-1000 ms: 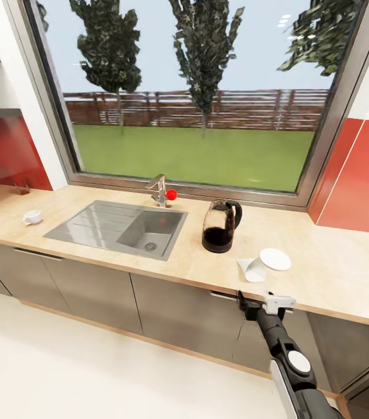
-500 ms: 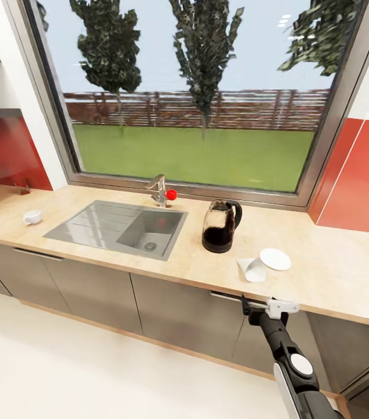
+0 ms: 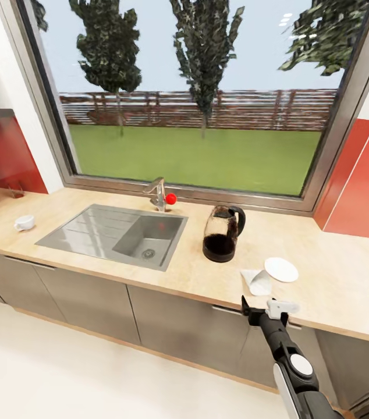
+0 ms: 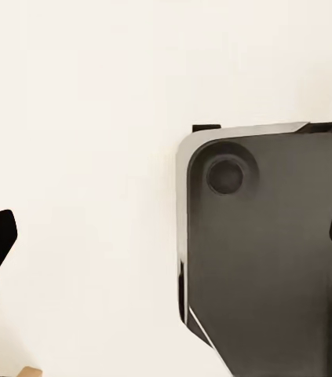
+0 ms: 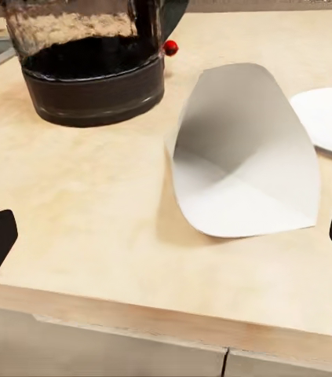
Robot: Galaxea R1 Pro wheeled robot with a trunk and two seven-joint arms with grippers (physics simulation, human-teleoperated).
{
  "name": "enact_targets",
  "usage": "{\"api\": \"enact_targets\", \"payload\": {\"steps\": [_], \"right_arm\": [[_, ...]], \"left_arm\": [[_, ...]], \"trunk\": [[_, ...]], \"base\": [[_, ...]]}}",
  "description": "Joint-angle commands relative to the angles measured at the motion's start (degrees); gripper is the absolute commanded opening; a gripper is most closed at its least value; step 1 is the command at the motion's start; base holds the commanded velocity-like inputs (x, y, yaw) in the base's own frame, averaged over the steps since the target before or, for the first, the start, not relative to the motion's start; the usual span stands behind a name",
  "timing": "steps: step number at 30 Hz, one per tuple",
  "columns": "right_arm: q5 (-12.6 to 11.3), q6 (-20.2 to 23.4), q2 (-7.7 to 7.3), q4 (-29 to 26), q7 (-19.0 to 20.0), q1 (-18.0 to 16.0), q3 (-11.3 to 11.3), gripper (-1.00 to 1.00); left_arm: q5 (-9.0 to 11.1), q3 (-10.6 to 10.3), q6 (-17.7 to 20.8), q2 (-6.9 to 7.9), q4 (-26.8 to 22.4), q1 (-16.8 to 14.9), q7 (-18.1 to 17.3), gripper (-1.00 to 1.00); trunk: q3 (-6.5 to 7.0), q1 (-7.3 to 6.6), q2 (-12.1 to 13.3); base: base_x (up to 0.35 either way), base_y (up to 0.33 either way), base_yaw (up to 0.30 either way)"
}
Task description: Set up a coffee station on the kitchen countertop: keep the coffee maker on the countertop, move the bottle of coffee from the kitchen shelf to the counter next to the coffee maker, place a paper coffee filter on top of the coffee maker, put the saucer next to the coffee maker with the coffee cup on the saucer, and place the electric kettle next to the coffee maker.
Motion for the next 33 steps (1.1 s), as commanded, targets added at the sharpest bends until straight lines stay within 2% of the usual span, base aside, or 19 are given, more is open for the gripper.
{"api": "enact_targets", "payload": {"steps": [1, 17, 28, 33], "right_arm": [[-0.02, 0.33, 0.04, -0.10, -0.02, -0.04, -0.03, 1.00], [-0.02, 0.33, 0.04, -0.09, -0.02, -0.04, -0.01, 1.00], [-0.02, 0.33, 0.04, -0.01, -0.02, -0.04, 0.05, 1.00], [0.02, 0.33, 0.04, 0.07, -0.02, -0.04, 0.08, 1.00]], "left_arm": [[-0.07, -0.08, -0.20, -0.02, 0.05, -0.05, 0.19, 1.00], [-0.07, -0.08, -0.19, 0.05, 0.13, 0.02, 0.19, 1.00], [-0.02, -0.02, -0.11, 0.05, 0.14, 0.04, 0.19, 1.00], [0.02, 0.01, -0.12, 0.05, 0.14, 0.04, 0.19, 1.00]], "trunk": [[-0.12, 0.06, -0.11], [-0.12, 0.06, -0.11], [-0.12, 0.06, -0.11], [-0.12, 0.06, -0.11]], "base": [[0.287, 0.000, 0.000], [0.113, 0.000, 0.000], [0.022, 0.000, 0.000], [0.184, 0.000, 0.000]]}}
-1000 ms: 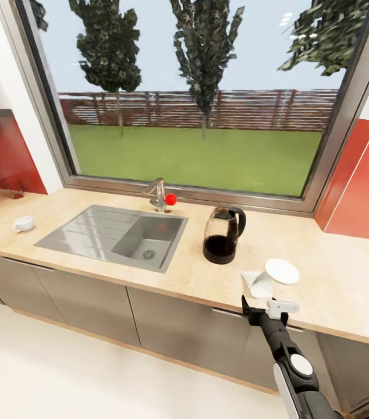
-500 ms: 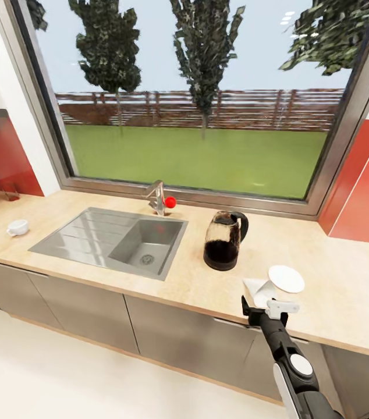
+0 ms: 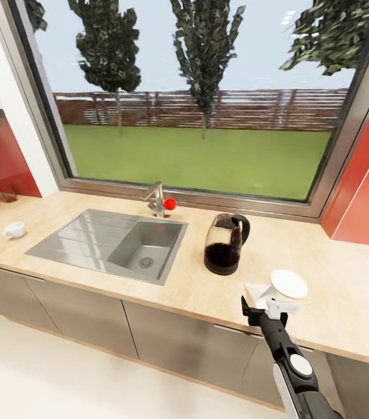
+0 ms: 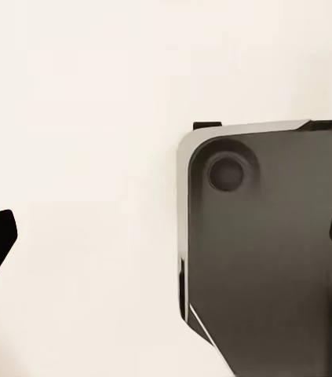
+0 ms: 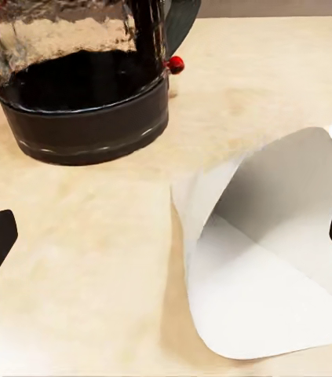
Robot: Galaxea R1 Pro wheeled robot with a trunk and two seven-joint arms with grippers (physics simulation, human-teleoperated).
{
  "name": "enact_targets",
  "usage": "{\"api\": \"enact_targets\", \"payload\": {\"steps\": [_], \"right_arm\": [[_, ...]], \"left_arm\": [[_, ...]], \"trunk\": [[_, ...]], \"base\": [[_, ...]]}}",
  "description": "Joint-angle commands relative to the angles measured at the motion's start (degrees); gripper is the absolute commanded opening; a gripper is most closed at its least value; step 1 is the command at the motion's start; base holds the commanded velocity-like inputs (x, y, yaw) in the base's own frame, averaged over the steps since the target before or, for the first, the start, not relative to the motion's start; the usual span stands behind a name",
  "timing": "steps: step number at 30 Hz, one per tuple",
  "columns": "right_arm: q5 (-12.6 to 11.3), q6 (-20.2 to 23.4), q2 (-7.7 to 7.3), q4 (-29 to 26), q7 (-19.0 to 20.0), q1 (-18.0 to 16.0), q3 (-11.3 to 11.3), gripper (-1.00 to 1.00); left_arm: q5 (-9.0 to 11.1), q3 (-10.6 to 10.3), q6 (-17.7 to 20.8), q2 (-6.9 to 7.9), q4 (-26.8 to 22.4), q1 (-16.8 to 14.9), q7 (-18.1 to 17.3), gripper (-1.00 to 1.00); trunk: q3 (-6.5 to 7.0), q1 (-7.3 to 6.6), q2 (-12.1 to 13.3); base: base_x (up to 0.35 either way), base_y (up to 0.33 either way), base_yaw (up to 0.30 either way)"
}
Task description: Set up a coffee station on the kitchen countertop: keep the coffee maker on the countertop, move the bottle of coffee from the kitchen shelf to the counter next to the coffee maker, place a paper coffee filter on top of the coffee maker, put the saucer next to the coffee maker with the coffee cup on the saucer, and place the electric kettle next to the coffee maker.
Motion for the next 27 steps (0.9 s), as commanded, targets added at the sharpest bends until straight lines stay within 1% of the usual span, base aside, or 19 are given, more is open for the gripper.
{"api": "enact_targets", "payload": {"steps": [1, 6, 16, 22, 27], "right_arm": [[0.00, 0.29, 0.04, 0.56, -0.02, -0.04, -0.05, 1.00], [-0.08, 0.10, 0.04, 3.39, -0.02, -0.04, -0.05, 1.00], [-0.06, 0.07, 0.04, 3.78, -0.02, -0.04, -0.05, 1.00], [-0.06, 0.07, 0.04, 3.89, -0.02, -0.04, -0.05, 1.00], [-0.14, -0.02, 0.04, 7.01, -0.02, -0.04, -0.07, 1.00]], "left_arm": [[-0.04, -0.06, -0.27, 0.00, 0.05, -0.04, 0.18, 1.00], [0.02, 0.02, -0.29, 0.04, 0.05, -0.04, 0.18, 1.00], [0.17, 0.11, -0.26, 0.07, 0.05, -0.04, 0.18, 1.00], [0.16, 0.11, -0.29, 0.01, 0.05, -0.04, 0.18, 1.00], [0.14, 0.11, -0.29, 0.00, 0.05, -0.04, 0.18, 1.00]], "trunk": [[-0.12, 0.05, -0.11], [-0.12, 0.05, -0.11], [-0.12, 0.05, -0.11], [-0.12, 0.05, -0.11], [-0.12, 0.05, -0.11]], "base": [[0.057, 0.000, 0.000], [0.018, 0.000, 0.000], [0.006, 0.000, 0.000], [0.174, 0.000, 0.000], [0.039, 0.000, 0.000]]}}
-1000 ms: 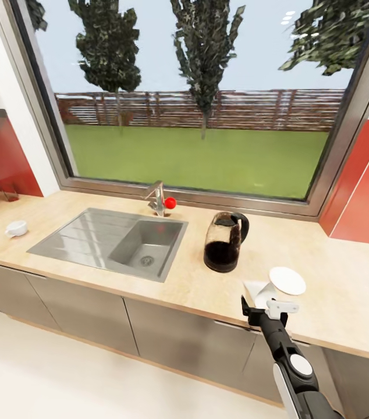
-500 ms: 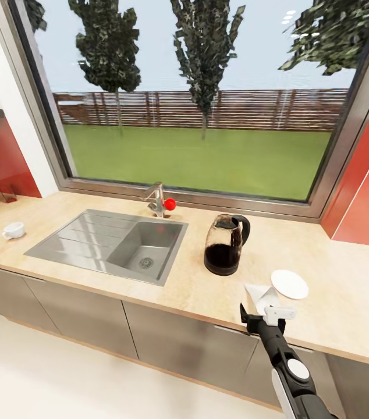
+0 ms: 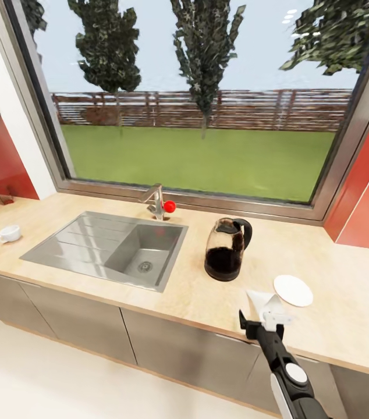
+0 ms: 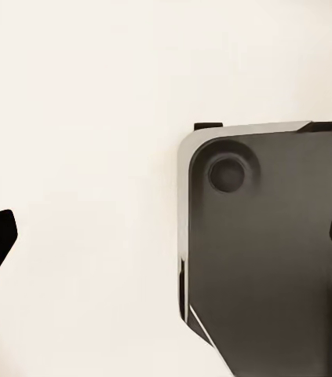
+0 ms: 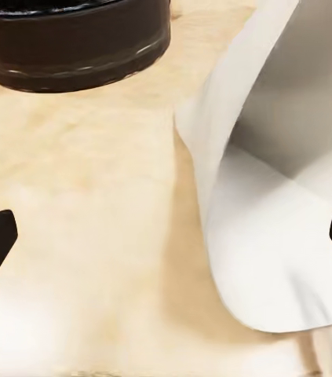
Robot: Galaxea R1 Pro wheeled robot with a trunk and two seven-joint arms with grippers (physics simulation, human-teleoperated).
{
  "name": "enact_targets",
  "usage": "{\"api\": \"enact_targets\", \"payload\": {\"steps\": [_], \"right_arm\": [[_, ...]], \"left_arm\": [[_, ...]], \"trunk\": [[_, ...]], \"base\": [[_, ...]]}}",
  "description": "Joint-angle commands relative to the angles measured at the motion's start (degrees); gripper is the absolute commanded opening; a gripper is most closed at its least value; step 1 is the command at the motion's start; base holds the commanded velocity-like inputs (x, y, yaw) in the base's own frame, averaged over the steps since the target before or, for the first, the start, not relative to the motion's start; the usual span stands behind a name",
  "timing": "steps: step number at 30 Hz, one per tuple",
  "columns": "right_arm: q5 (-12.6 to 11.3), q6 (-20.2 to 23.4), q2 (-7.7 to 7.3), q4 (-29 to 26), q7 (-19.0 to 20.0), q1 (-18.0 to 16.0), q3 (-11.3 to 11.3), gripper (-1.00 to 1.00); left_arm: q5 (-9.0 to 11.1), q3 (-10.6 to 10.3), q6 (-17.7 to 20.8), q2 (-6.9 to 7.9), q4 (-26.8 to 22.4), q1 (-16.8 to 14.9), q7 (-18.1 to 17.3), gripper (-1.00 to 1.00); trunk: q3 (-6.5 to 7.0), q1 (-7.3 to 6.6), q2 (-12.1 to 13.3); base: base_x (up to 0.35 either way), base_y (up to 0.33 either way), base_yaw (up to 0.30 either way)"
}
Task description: Set up a coffee station on the kitchen countertop: keep the coffee maker on the countertop, move the bottle of coffee from the kitchen shelf to the counter next to the coffee maker, place a paper coffee filter on top of the coffee maker, put the saucer next to the coffee maker with the coffee cup on the saucer, and place the electric kettle next to the coffee maker.
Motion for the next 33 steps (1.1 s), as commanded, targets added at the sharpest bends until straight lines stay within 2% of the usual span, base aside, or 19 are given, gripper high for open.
{"api": "enact_targets", "payload": {"steps": [1, 22, 33], "right_arm": [[-0.03, 0.33, 0.04, 0.11, -0.02, -0.03, -0.07, 1.00], [0.03, 0.25, 0.04, 0.55, -0.02, -0.03, -0.04, 1.00], [0.05, 0.24, -0.04, 0.55, 0.00, -0.03, -0.04, 1.00]], "left_arm": [[-0.01, -0.05, -0.20, 0.00, 0.05, -0.04, 0.16, 1.00], [0.02, -0.01, -0.19, 0.00, 0.05, -0.04, 0.16, 1.00], [-0.01, -0.05, -0.20, 0.00, 0.05, -0.04, 0.16, 1.00]], "trunk": [[-0.12, 0.03, -0.12], [-0.12, 0.03, -0.12], [-0.12, 0.03, -0.12]], "base": [[0.009, 0.000, 0.000], [0.053, 0.000, 0.000], [0.144, 0.000, 0.000]]}}
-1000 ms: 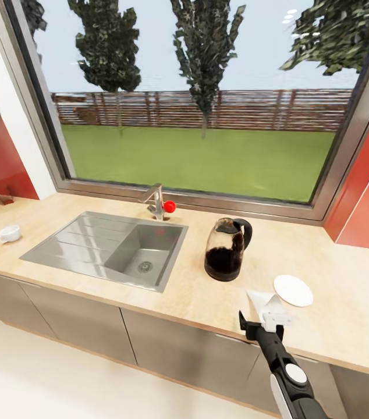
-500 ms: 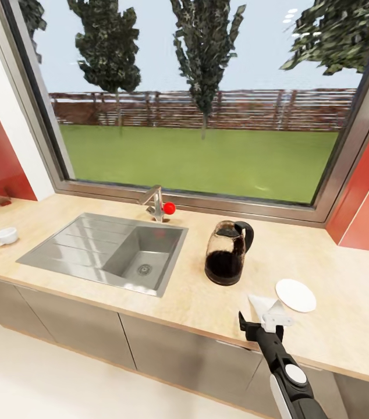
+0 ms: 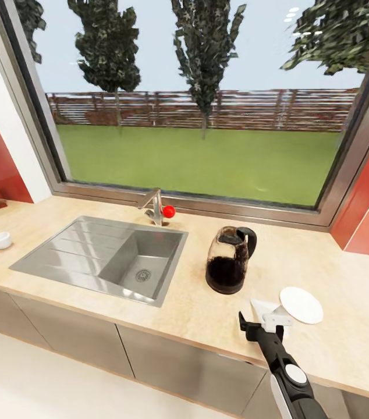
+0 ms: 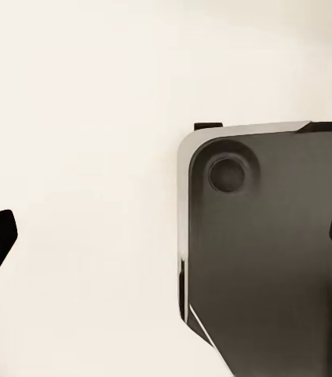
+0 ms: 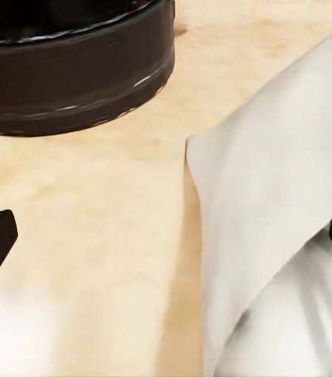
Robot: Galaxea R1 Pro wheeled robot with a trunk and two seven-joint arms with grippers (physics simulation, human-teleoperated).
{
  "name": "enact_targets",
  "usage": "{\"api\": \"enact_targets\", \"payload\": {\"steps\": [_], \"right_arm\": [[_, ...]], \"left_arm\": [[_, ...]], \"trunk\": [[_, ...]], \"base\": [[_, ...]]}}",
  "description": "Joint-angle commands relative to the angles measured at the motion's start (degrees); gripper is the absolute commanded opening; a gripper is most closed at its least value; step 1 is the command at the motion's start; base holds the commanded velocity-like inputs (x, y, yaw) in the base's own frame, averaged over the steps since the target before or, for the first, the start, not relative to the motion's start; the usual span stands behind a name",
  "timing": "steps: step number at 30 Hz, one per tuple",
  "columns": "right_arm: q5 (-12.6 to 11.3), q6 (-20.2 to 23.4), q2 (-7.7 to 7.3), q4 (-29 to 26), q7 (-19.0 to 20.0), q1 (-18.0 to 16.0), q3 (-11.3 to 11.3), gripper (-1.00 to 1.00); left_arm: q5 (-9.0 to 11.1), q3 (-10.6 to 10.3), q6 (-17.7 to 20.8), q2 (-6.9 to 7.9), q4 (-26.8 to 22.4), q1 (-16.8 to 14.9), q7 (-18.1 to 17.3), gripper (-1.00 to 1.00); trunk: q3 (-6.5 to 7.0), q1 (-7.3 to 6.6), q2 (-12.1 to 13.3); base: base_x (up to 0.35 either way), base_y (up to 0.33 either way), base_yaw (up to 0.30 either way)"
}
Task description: Set up a coffee station on the kitchen countertop: keep the coffee maker on the countertop, move the bottle of coffee from the kitchen shelf to the counter next to the coffee maker, place a paper coffee filter on top of the coffee maker, put the saucer next to the coffee maker with the coffee cup on the saucer, and place the electric kettle next to the coffee maker.
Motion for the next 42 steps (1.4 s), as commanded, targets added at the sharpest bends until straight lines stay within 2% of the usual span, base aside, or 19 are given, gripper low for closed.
{"api": "enact_targets", "payload": {"steps": [1, 6, 7, 42], "right_arm": [[-0.02, 0.33, 0.04, -0.10, -0.02, -0.03, -0.06, 1.00], [-0.04, 0.33, 0.03, -0.10, -0.01, -0.03, -0.06, 1.00], [-0.03, 0.33, 0.03, -0.08, -0.02, -0.03, -0.06, -1.00], [-0.11, 0.47, 0.03, -0.10, 0.06, -0.03, -0.08, -1.00]], "left_arm": [[-0.03, -0.05, -0.20, 0.00, 0.05, -0.04, 0.16, 1.00], [-0.06, -0.05, -0.20, 0.00, 0.05, -0.04, 0.16, 1.00], [-0.04, -0.05, -0.20, 0.00, 0.05, -0.04, 0.16, 1.00], [-0.04, -0.05, -0.20, 0.00, 0.05, -0.04, 0.16, 1.00]], "trunk": [[-0.12, 0.04, -0.12], [-0.12, 0.04, -0.12], [-0.12, 0.04, -0.12], [-0.12, 0.04, -0.12]], "base": [[0.020, 0.000, 0.000], [0.008, 0.000, 0.000], [0.000, 0.000, 0.000], [0.000, 0.000, 0.000]]}}
